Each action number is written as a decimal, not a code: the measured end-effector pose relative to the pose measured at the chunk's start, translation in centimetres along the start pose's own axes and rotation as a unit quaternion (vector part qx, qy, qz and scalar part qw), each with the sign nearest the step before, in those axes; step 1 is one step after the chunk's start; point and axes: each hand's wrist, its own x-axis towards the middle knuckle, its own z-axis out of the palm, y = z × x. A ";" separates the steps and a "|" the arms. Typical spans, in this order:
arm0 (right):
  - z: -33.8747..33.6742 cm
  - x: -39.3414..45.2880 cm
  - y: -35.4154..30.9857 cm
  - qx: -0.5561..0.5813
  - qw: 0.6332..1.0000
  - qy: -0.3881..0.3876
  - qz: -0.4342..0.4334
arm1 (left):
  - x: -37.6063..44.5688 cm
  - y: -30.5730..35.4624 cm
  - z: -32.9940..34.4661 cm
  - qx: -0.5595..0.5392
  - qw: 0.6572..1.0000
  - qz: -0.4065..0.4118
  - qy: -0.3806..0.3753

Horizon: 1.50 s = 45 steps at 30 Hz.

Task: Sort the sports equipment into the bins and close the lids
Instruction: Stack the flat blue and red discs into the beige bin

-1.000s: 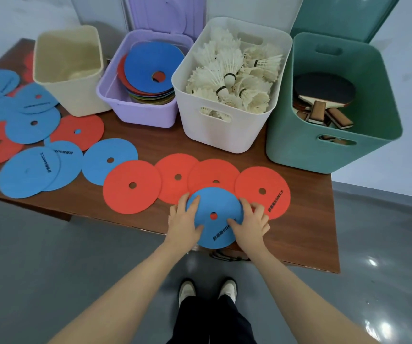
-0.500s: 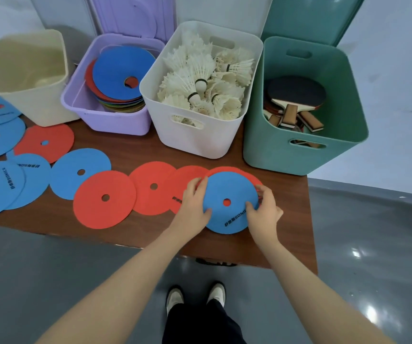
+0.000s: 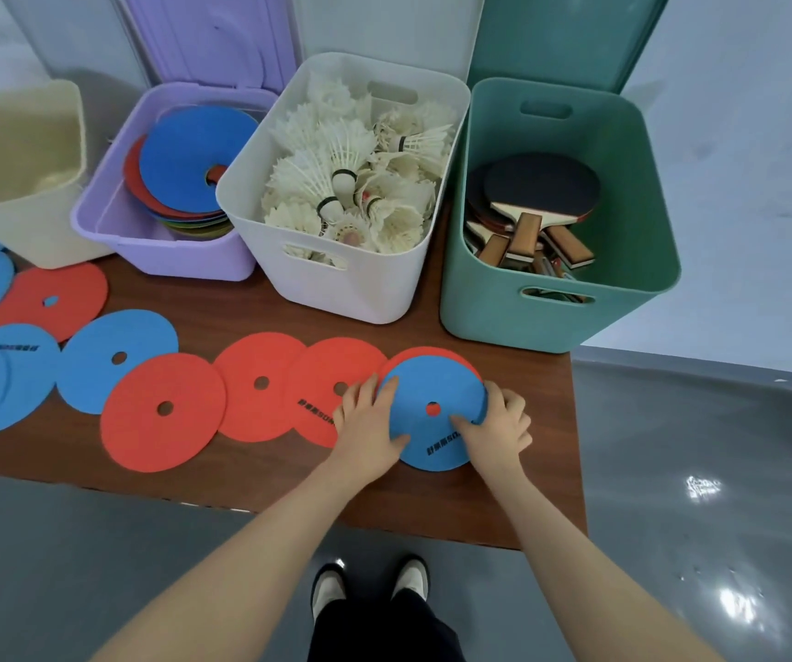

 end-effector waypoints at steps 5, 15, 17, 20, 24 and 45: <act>-1.1 0.1 0.5 0.066 0.997 -0.012 -0.033 | -0.3 1.6 0.7 -0.053 0.996 0.025 0.062; -2.4 -1.2 1.2 0.174 0.971 -0.004 -0.163 | 3.1 2.3 -1.1 0.046 0.999 0.007 0.019; -2.9 -1.0 1.5 0.187 0.964 -0.004 -0.190 | 3.6 2.5 -1.6 0.044 0.999 0.025 0.006; -3.1 -1.0 1.9 0.203 0.962 0.000 -0.184 | 3.1 2.6 -1.8 0.021 0.999 0.037 0.015; -3.4 -2.0 1.6 0.245 0.955 0.013 -0.166 | 1.8 2.2 -1.5 -0.013 0.993 0.088 0.077; 7.9 -14.1 -19.7 0.071 0.912 0.125 -0.383 | -8.0 -18.5 -17.9 -0.007 0.965 0.087 0.246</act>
